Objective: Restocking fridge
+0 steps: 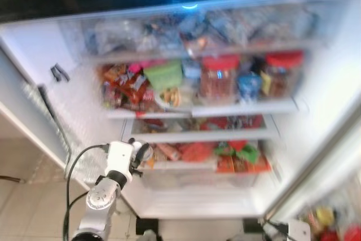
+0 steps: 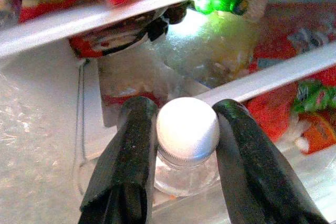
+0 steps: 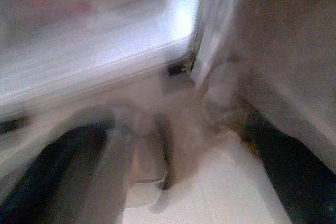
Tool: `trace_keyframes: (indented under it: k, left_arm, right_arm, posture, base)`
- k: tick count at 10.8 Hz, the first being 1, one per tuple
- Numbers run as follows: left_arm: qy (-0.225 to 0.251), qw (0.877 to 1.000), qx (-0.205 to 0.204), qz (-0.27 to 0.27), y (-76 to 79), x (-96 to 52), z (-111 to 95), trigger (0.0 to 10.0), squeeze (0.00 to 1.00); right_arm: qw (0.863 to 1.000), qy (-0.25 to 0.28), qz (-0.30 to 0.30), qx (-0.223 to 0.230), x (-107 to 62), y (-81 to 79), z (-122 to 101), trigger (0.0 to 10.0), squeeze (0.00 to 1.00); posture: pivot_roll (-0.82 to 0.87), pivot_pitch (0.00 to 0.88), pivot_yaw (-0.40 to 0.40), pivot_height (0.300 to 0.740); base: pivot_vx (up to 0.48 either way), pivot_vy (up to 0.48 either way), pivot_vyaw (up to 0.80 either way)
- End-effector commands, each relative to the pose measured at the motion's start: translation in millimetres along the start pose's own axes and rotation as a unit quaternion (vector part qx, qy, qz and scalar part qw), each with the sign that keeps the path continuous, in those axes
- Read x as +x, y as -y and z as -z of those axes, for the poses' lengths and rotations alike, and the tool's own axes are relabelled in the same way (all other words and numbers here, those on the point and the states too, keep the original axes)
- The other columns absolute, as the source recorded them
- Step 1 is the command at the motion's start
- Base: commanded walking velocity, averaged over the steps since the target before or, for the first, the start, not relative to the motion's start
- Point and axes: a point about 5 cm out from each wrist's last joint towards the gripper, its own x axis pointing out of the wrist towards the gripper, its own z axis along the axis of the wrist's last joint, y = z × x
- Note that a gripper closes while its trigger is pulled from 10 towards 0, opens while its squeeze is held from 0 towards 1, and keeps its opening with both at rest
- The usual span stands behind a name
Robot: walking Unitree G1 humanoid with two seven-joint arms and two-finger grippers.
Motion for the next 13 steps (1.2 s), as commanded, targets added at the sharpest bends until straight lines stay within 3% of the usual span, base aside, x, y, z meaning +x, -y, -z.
trace_keyframes:
  k: [1, 2, 3, 6, 9, 11, 13]
  left_arm:
    - [0.018, 0.997, 0.081, 0.007, -5.4, 4.8, -12.2, 10.0, 0.0]
    - [0.014, 0.986, 0.164, 0.017, -7.6, 8.3, -15.4, 10.0, 0.0]
    - [0.025, 0.968, 0.247, 0.034, -8.2, 14.5, -22.4, 10.0, 0.0]
    - [0.044, 0.953, 0.293, 0.061, -3.1, 29.5, -28.3, 10.0, 0.0]
    - [0.106, 0.92, 0.352, 0.134, 19.8, 48.4, -49.1, 10.0, 0.0]
    - [0.119, 0.905, 0.389, 0.122, 24.7, 64.0, -62.8, 10.0, 0.0]
    - [0.102, 0.902, 0.406, 0.106, 18.0, 74.4, -66.5, 10.0, 0.0]
  right_arm:
    - [0.999, -0.033, 0.007, 0.011, -4.4, 4.6, 18.1, 10.0, 0.0]
    - [0.999, -0.032, 0.006, 0.012, -4.3, 4.4, 18.0, 10.0, 0.0]
    - [0.999, -0.031, 0.005, 0.013, -4.4, 4.3, 17.9, 10.0, 0.0]
    - [0.999, -0.03, 0.003, 0.013, -4.3, 4.3, 17.5, 10.0, 0.0]
    - [0.999, -0.031, 0.0, 0.009, -4.6, 4.8, 17.8, 10.0, 0.0]
    - [0.999, -0.031, -0.004, 0.01, -4.9, 5.2, 18.2, 10.0, 0.0]
    - [0.999, -0.032, -0.007, 0.008, -5.4, 5.6, 19.4, 10.0, 0.0]
  posture:
    - [-0.13, 0.058, 0.125, 0.648]
    - [-0.12, 0.057, 0.124, 0.648]
    - [-0.13, 0.057, 0.125, 0.648]
    - [-0.13, 0.062, 0.118, 0.648]
    - [-0.15, 0.07, 0.119, 0.648]
    - [-0.16, 0.075, 0.117, 0.648]
    - [-0.17, 0.086, 0.121, 0.648]
  base:
    - [0.0, 0.0, 0.0]
    - [0.0, 0.0, 0.0]
    - [0.0, 0.0, 0.0]
    - [0.0, 0.0, 0.0]
    - [0.0, 0.0, 0.0]
    - [0.0, 0.0, 0.0]
    - [0.0, 0.0, 0.0]
